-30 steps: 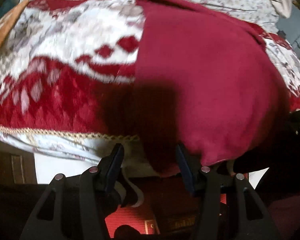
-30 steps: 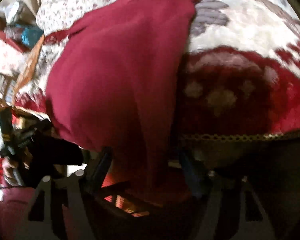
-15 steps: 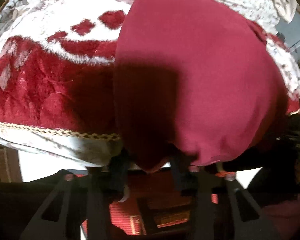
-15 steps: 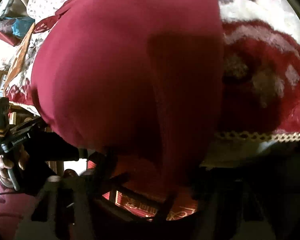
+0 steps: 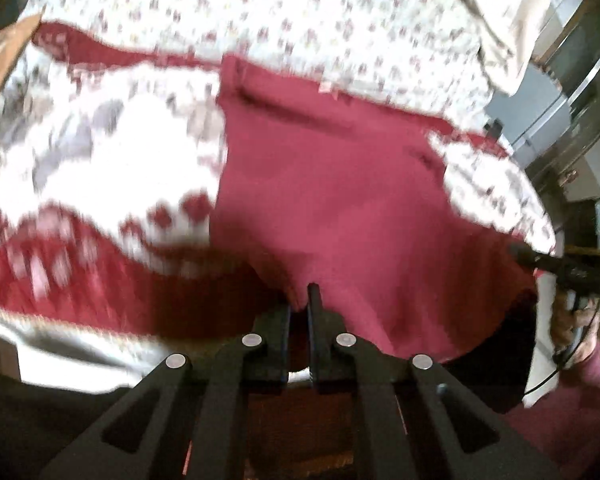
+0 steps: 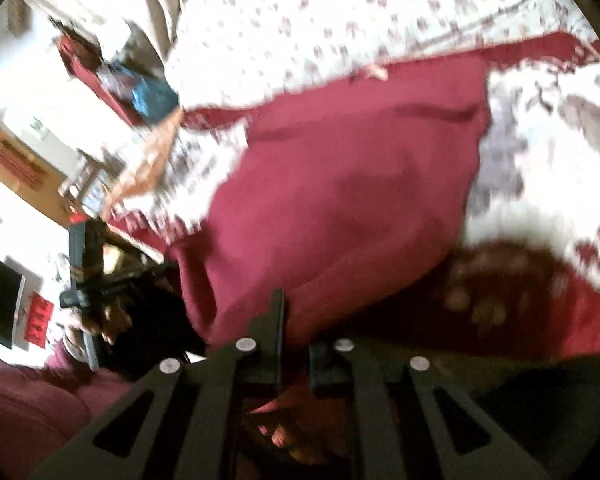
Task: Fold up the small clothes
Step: 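Lay the hem over the collar and release both grippers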
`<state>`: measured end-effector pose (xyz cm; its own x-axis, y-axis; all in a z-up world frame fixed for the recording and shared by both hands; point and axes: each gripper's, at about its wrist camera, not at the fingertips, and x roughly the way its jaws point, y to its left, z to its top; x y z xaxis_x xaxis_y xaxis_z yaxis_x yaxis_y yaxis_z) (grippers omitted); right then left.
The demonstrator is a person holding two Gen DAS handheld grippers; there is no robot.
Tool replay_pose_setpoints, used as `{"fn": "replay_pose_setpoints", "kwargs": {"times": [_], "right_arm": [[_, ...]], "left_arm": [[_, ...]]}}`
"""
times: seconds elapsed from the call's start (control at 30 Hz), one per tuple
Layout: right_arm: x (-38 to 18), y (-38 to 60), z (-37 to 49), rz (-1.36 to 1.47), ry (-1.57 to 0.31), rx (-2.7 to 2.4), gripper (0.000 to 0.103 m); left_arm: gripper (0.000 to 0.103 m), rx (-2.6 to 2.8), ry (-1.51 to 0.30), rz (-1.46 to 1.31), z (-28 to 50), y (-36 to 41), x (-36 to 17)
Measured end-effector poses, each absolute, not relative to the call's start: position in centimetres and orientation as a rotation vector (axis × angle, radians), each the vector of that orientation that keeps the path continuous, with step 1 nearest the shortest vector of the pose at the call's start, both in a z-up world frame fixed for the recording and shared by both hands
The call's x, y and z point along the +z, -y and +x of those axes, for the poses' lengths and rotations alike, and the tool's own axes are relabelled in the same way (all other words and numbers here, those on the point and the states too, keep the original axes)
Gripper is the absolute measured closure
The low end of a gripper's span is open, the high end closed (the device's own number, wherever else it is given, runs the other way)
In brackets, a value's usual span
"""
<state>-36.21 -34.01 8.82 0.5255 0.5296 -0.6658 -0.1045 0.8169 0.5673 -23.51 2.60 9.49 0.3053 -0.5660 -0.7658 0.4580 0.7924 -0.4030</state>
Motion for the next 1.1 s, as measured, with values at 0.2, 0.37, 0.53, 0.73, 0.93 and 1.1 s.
{"fn": "replay_pose_setpoints", "kwargs": {"times": [0.2,0.37,0.53,0.73,0.93,1.1], "right_arm": [[11.3,36.8,-32.1,0.497,-0.827,0.308,0.094],[12.4,39.5,-28.4,0.543,-0.751,0.210,0.095],[12.7,41.8,-23.5,0.491,-0.720,0.089,0.095],[11.2,43.9,-17.9,0.490,-0.754,0.014,0.095],[7.5,45.8,-13.2,0.515,-0.835,-0.029,0.095],[3.5,47.4,-10.7,0.610,-0.921,-0.034,0.092]], "left_arm": [[0.103,-0.670,-0.951,-0.131,-18.5,-0.8,12.3],[0.103,-0.647,-0.868,-0.174,-13.5,0.6,14.2],[0.103,-0.588,-0.838,-0.181,-7.5,3.8,14.6],[0.103,-0.528,-0.861,-0.204,-1.5,6.5,12.6],[0.103,-0.505,-0.924,-0.196,2.1,8.1,8.7],[0.103,-0.509,-1.004,-0.247,4.3,7.6,6.3]]}}
